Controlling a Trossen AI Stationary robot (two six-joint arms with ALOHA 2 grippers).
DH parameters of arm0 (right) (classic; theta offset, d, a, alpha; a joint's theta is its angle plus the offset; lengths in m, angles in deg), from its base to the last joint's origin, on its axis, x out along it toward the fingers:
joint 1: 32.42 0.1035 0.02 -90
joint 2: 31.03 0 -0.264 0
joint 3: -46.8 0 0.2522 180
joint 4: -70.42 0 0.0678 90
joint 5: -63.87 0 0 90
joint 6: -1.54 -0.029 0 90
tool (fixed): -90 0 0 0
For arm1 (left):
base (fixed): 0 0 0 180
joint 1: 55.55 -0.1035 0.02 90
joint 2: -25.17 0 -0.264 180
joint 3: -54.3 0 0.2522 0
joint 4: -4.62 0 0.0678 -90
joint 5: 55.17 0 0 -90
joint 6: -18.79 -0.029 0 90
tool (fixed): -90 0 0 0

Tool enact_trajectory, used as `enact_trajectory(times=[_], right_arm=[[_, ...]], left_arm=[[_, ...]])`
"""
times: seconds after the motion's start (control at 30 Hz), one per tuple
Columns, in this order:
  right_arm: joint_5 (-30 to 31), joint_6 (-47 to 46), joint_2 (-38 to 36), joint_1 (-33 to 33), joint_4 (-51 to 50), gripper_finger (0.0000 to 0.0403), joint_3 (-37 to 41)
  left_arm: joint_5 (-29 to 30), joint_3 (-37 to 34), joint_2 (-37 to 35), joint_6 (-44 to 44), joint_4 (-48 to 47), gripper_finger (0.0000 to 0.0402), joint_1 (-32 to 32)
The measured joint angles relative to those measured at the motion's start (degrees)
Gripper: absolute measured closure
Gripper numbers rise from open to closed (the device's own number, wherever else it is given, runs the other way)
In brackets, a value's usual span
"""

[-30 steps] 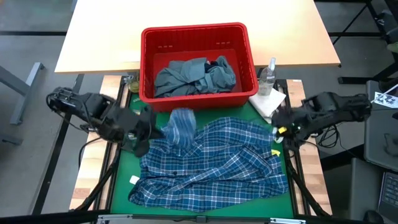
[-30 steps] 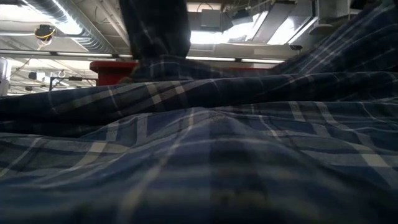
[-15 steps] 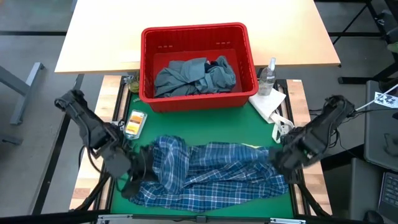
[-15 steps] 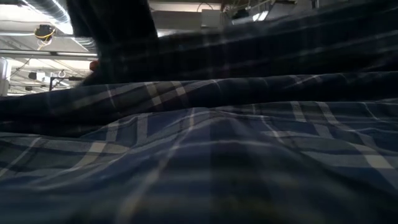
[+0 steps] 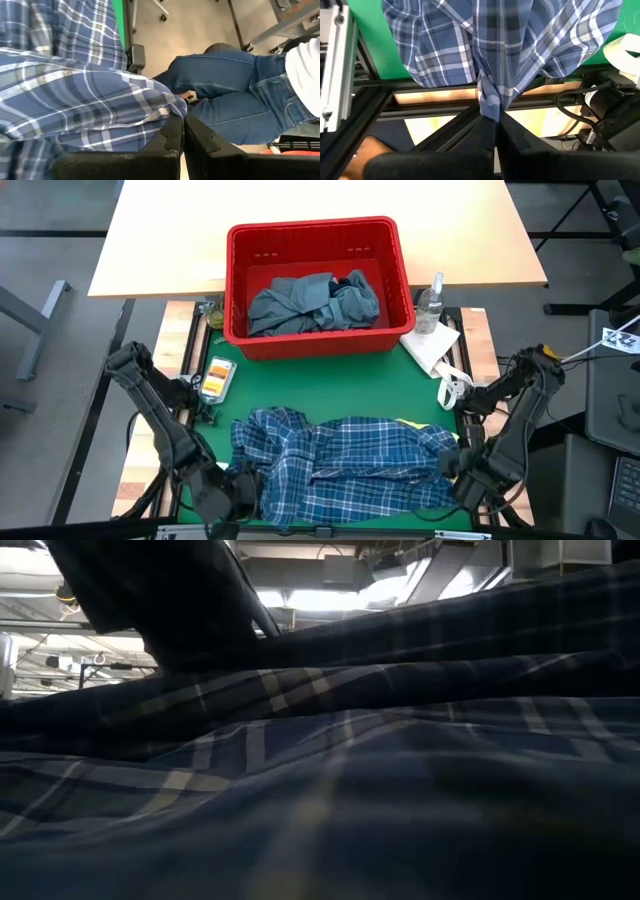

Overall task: Fold Laundry from Bin
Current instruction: Fold the blue shirt

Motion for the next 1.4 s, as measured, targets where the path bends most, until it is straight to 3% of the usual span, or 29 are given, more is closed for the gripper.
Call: enact_trajectory(times=[0.33, 0.53, 0.8, 1.1, 1.4], right_arm=[[3.08, 0.04, 1.92, 0.59, 0.22, 0.0400, 0.00], [4.81, 1.18, 1.92, 0.59, 0.24, 0.0400, 0.00], [4.57, 1.46, 1.92, 0.59, 0.31, 0.0400, 0.00], [4.00, 1.66, 1.92, 0.59, 7.11, 0.0400, 0.02], [3.50, 2.67, 1.92, 0.57, 11.54, 0.0390, 0.02]], left_arm=[[1.35, 1.76, 1.08, 0.14, 15.34, 0.0402, -0.74], [1.11, 2.69, 0.91, 6.94, 20.17, 0.0402, 0.03], [0.59, 2.69, 0.93, 16.91, 20.62, 0.0402, 2.61], [1.92, 2.69, 4.54, 16.88, 19.52, 0.0381, 6.16], [0.65, 2.69, 12.20, 16.06, 19.48, 0.0326, 6.83]])
